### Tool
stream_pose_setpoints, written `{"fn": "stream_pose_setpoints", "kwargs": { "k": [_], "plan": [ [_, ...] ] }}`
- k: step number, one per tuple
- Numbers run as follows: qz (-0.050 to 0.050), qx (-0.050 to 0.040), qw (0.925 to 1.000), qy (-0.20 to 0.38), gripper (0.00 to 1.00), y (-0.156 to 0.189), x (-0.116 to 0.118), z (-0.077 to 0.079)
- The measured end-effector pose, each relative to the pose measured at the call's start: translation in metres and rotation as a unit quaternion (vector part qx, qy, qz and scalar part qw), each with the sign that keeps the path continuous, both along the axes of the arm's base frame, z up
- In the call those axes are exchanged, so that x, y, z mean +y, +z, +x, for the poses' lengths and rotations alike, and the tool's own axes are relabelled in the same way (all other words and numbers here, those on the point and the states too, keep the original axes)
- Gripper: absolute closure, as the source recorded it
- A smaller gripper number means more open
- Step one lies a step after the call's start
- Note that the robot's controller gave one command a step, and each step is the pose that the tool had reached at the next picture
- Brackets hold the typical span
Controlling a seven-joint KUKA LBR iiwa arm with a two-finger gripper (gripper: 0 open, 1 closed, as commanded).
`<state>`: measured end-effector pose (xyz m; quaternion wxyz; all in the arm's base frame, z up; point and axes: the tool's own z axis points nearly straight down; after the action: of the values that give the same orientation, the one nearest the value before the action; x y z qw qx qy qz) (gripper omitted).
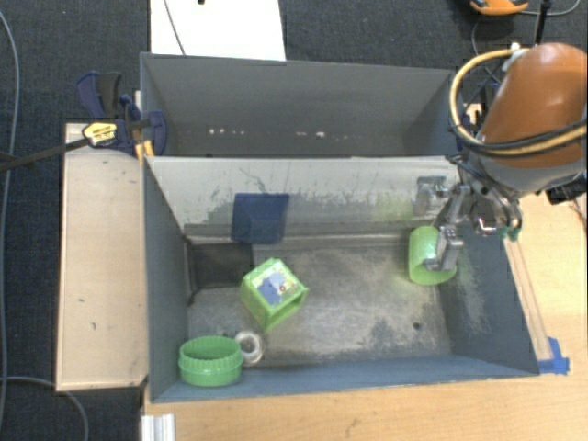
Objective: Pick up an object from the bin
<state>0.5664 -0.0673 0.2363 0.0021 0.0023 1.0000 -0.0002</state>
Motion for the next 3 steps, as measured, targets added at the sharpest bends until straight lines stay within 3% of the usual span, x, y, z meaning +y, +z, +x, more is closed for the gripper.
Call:
{"fn": "stream_pose_setpoints", "kwargs": {
  "k": [1,2,3],
  "plan": [
    [0.0,-0.0016,0.9992,0.039,0.0,-0.055,-0.027,0.004],
    [0.001,0.0018,1.0,-0.004,0.0,-0.078,-0.067,-0.011],
    [-0.001,-0.0046,1.0,0.002,0.0,-0.103,-0.085,0.006]
  ]
}}
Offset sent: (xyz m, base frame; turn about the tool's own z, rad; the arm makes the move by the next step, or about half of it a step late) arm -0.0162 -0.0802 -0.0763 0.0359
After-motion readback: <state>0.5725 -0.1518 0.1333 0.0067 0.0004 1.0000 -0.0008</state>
